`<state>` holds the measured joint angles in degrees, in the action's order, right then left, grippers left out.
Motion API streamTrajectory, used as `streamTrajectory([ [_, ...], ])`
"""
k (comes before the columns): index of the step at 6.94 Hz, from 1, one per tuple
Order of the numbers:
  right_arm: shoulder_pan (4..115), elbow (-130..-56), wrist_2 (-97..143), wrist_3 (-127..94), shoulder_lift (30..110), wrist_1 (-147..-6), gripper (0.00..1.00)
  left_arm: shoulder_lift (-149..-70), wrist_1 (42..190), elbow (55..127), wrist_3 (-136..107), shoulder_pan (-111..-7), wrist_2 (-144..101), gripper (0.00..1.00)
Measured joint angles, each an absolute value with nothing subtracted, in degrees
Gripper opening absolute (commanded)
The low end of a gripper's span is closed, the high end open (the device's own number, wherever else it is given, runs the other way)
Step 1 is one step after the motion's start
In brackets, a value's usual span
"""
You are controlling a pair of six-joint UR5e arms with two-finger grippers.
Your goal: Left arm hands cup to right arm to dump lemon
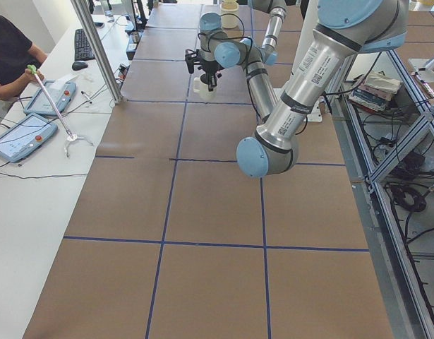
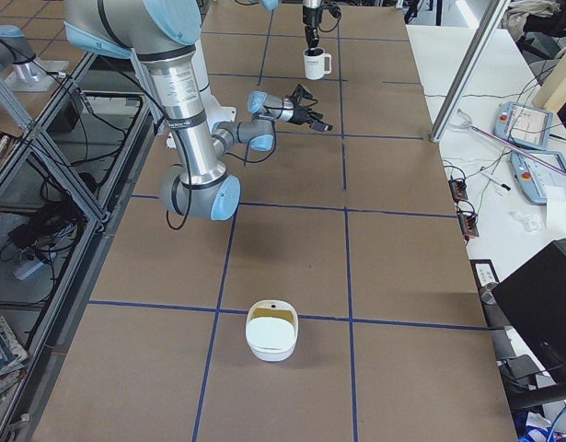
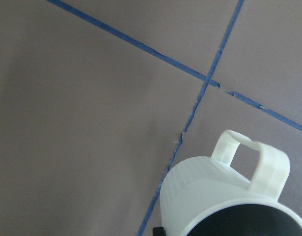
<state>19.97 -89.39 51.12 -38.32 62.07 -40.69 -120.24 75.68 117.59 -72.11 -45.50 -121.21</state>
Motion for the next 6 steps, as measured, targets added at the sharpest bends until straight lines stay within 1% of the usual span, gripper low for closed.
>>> streamTrajectory([
  [1,24.62,-89.51,58.06,-38.32,62.37,-43.20,1.00,-113.43,79.95,118.13,-66.16,-47.70,-121.28,0.00],
  [3,36.66,-90.92,76.75,-38.24,62.67,-53.30,1.00,-99.14,91.17,118.08,-56.82,-51.53,-121.36,0.00],
  [5,50.87,-91.83,100.43,-37.99,63.21,-61.00,1.00,-89.74,100.59,116.84,-54.37,-52.74,-121.37,0.00],
  [6,57.61,-92.81,111.47,-36.28,64.57,-65.74,1.00,-87.64,104.87,114.31,-53.52,-53.35,-121.44,0.00],
])
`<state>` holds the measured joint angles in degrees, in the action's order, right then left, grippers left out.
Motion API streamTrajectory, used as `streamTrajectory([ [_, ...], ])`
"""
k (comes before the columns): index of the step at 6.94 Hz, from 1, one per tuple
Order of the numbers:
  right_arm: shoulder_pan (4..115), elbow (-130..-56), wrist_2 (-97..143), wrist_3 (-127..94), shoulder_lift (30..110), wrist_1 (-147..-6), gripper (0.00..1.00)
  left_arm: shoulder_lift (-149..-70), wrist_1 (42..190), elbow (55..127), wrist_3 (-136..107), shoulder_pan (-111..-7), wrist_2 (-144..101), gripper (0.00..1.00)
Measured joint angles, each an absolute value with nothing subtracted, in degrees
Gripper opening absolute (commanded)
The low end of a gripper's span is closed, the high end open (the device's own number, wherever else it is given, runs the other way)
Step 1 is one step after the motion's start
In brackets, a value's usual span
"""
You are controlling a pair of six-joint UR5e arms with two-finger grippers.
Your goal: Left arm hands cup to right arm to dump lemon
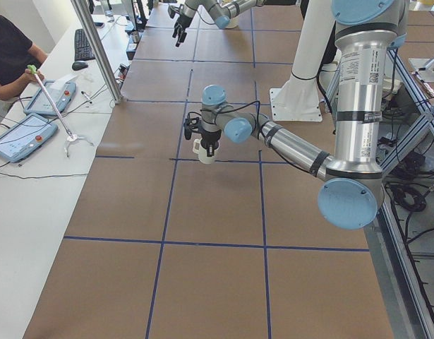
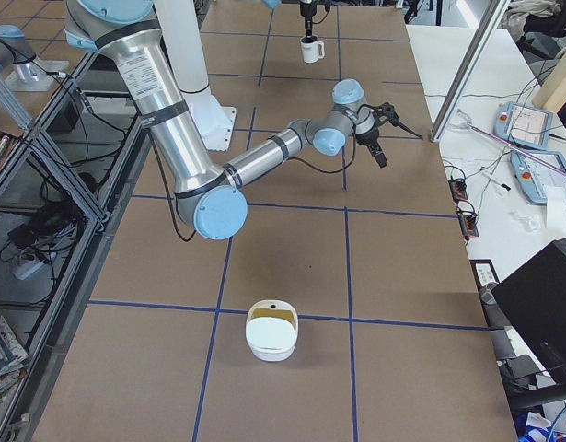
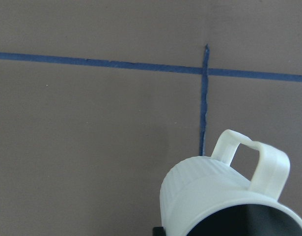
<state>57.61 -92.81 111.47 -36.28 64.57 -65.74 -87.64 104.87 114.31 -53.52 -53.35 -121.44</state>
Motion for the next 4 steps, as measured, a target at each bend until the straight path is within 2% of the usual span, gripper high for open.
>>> streamTrajectory([
  [2,63.89,-98.00,121.51,-27.67,71.16,-75.28,1.00,-86.46,110.56,107.58,-51.15,-57.64,-124.51,0.00],
  [4,64.89,-104.96,123.06,-23.66,76.82,-83.87,1.00,-86.42,111.57,102.23,-50.64,-60.89,-130.35,0.06],
])
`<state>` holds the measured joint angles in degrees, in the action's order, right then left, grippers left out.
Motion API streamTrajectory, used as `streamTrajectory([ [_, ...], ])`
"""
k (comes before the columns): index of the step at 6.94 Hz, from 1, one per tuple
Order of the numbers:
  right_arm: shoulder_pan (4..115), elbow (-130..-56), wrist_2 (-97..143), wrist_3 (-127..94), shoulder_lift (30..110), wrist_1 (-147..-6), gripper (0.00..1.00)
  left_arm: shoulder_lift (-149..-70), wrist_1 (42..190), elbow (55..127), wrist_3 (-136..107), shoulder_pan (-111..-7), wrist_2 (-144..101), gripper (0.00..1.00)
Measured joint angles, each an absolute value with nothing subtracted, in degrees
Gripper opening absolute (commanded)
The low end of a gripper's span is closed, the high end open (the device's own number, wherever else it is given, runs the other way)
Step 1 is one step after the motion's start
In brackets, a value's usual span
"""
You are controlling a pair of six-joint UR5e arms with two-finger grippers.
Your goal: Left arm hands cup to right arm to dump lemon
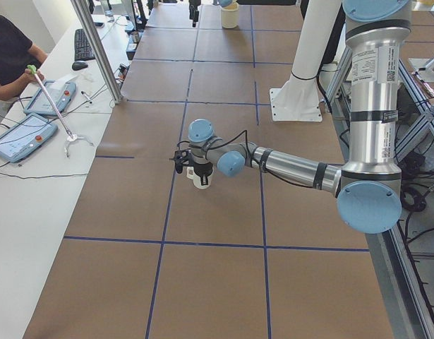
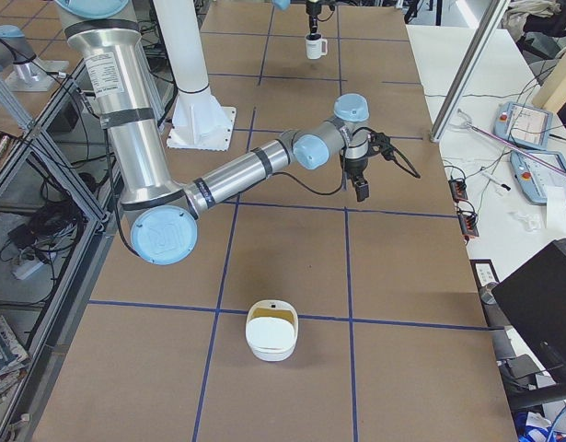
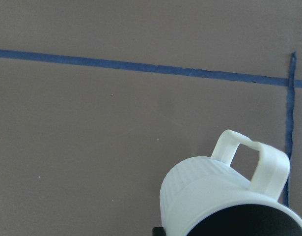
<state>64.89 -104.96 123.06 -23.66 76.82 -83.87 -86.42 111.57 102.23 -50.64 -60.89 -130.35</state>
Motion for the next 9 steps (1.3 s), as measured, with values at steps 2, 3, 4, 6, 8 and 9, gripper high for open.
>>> streamTrajectory([
  [2,64.94,-107.24,123.21,-23.17,78.38,-87.19,1.00,-86.20,111.18,99.96,-51.13,-61.46,-131.34,0.08],
  [3,64.93,-107.43,123.22,-23.13,78.68,-87.54,1.00,-85.85,110.67,99.50,-51.25,-61.49,-131.43,0.08],
  [4,64.90,-107.59,123.22,-23.12,78.89,-87.66,1.00,-85.44,110.41,99.00,-51.30,-61.52,-131.47,0.37],
  [6,64.81,-107.79,123.22,-23.12,78.99,-87.71,1.00,-85.27,110.30,97.96,-51.25,-61.47,-131.54,1.00],
  [8,64.78,-107.89,123.76,-23.12,78.92,-87.83,1.00,-84.59,110.38,98.06,-50.83,-61.62,-131.45,1.00],
  [9,64.79,-107.89,124.75,-23.12,78.84,-87.97,1.00,-83.26,110.38,99.52,-50.03,-62.91,-131.78,1.00],
])
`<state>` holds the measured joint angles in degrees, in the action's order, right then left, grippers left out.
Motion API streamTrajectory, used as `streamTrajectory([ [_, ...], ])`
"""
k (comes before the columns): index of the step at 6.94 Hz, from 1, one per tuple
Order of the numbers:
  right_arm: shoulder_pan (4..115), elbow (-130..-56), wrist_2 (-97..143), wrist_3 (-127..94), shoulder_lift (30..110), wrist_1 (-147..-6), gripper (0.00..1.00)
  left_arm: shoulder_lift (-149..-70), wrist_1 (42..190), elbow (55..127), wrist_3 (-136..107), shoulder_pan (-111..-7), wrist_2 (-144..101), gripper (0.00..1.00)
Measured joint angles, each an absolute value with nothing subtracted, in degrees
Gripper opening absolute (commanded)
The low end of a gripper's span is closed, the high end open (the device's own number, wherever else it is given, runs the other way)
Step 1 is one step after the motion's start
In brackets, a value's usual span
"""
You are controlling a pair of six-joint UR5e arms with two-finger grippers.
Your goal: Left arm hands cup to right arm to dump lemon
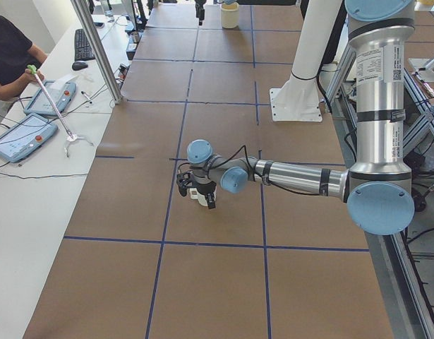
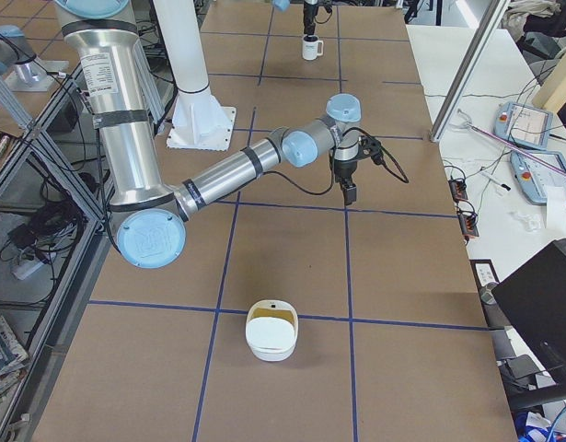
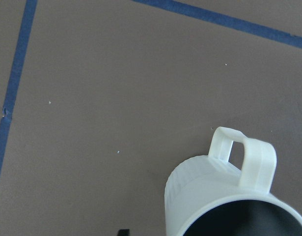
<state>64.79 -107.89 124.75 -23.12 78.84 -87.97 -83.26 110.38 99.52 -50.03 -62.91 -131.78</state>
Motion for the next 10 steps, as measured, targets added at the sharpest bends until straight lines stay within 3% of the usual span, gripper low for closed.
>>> streamTrajectory([
  [4,67.62,-108.51,129.26,-22.63,82.22,-88.09,1.00,-80.60,110.12,103.80,-35.07,-77.21,-138.62,1.00],
  [8,74.90,-116.21,138.10,-18.38,100.47,-87.90,1.00,-80.72,94.62,104.34,-8.21,-87.34,-138.78,1.00],
  [10,77.88,-114.68,137.90,-7.90,105.12,-87.84,1.00,-81.01,91.97,104.22,-3.68,-89.01,-138.91,1.00],
])
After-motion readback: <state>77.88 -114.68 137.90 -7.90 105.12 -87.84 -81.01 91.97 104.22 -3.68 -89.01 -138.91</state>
